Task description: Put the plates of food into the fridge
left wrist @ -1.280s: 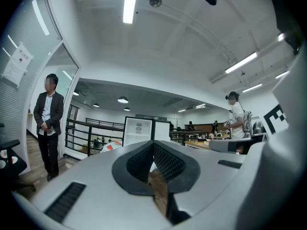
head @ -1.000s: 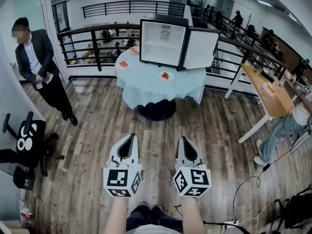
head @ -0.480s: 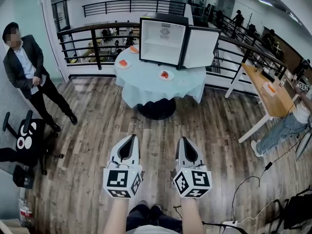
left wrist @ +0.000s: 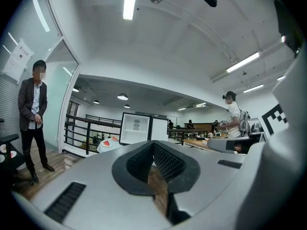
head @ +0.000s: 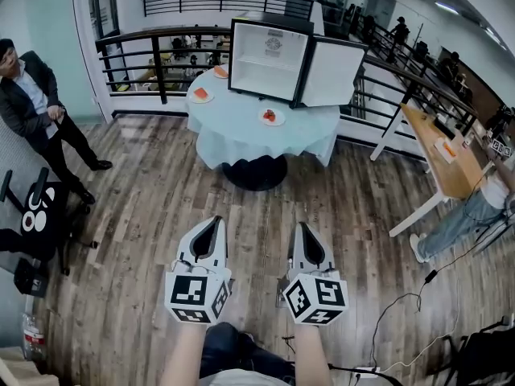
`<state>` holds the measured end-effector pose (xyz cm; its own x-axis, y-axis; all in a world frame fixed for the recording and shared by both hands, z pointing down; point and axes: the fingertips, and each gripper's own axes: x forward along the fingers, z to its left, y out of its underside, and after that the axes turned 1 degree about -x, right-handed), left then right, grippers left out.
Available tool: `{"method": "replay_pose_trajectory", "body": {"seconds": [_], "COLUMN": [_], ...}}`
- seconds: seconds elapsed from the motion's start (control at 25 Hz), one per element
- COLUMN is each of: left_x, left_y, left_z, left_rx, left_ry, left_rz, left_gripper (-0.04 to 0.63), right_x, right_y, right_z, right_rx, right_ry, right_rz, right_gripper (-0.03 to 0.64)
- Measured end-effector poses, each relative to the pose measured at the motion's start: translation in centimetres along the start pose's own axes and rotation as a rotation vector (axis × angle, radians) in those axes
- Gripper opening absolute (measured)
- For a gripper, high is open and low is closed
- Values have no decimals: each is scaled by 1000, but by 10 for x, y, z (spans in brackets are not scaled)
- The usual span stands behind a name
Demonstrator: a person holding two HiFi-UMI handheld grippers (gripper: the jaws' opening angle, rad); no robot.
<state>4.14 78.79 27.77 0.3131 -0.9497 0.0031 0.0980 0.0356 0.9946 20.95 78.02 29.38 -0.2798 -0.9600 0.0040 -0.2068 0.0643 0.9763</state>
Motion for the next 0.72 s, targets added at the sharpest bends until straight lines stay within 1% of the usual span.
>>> {"method": "replay_pose_trajectory", "body": {"seconds": [0.2,0.4,0.6,0.72], "left_x": [11,35,76,105], "left_y": [1,-1,1,-2], "left_z": [0,9,25,37], "left_rx": [2,-7,1,-5], "left_ry": [1,1,4,13], "left_rz": [13,6,5,4], "left_gripper": [5,5,5,6], "right_x": [11,34,72,99], "right_y": [1,-1,2,-2], "right_z": [-4,-11,-19,-25], "right_rx": [16,22,15,12], "right_ry": [-9,-8,-9,7], "right_rz": [7,-1,11,3], "right_gripper": [14,14,14,14]}}
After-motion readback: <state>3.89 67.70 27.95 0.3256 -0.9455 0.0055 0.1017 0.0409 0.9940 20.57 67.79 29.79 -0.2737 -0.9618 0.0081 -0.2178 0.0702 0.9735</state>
